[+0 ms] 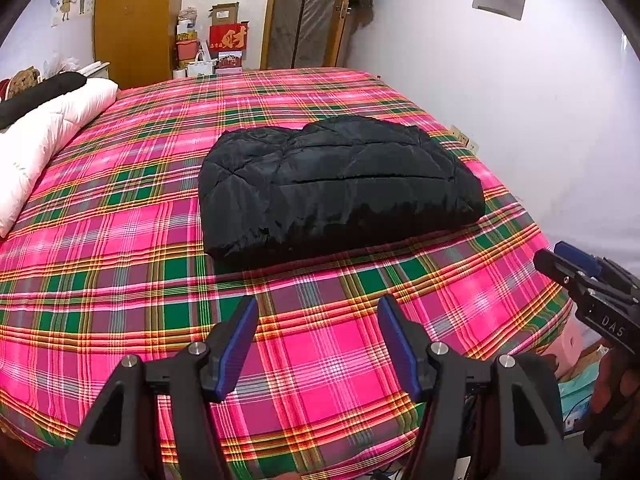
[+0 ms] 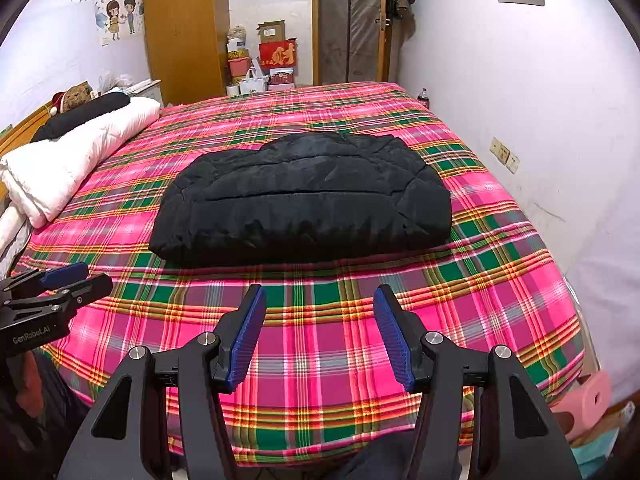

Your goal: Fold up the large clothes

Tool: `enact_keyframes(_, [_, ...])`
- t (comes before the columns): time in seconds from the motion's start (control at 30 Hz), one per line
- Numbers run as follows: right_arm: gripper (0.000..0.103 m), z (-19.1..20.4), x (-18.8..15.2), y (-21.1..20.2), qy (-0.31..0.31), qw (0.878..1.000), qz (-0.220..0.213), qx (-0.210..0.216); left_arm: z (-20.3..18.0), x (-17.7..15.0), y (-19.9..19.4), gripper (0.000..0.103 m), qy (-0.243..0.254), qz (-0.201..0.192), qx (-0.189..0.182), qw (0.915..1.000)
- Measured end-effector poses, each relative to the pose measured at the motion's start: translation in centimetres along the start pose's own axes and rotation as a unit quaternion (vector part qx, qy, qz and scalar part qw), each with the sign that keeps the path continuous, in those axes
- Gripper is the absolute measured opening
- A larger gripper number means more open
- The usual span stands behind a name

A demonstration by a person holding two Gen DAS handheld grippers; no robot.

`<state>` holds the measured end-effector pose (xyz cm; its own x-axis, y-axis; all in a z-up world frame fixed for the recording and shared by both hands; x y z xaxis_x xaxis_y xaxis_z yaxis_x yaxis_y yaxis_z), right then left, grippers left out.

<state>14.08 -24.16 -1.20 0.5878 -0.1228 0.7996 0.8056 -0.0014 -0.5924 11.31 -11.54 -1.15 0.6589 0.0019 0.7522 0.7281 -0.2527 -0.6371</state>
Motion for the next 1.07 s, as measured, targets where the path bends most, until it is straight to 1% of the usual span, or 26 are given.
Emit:
enact_keyframes(0.13, [0.056,-0.2,-0.2,0.1,0.000,1.000,0.002,0.001,-0.4,-0.3,0.2,0.064,0.003,0.004,-0.005,1.0000])
enact_keyframes(0.3, [0.056,-0.3,-0.2,0.3,-0.001,1.000,0.004,0.001,-0.5,-0.6,0.4,0.064,0.011,0.010,-0.001,0.9999])
enact_keyframes(0.57, [0.056,-0.3,-0.5,0.5,-0.003,1.000,0.008,0.001,-0.5,-0.9,0.6,0.064,0.004,0.017,-0.007,0.9998])
enact_keyframes(1.07, [0.056,-0.5,-0.7,1.0,-0.005,1.000,0.014,-0.001,-0.3,-1.1,1.1,0.064,0.012,0.011,0.002,0.9999])
Point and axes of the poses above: each gripper's, at about its wrist camera, not at the fingertips, and y roughly the way its jaws point, z to its left, x to its top, the point moved 10 cm from there along y, roughly the way its jaws point, and after that the axes turned 9 degrees about -z, right-handed, at the moved point
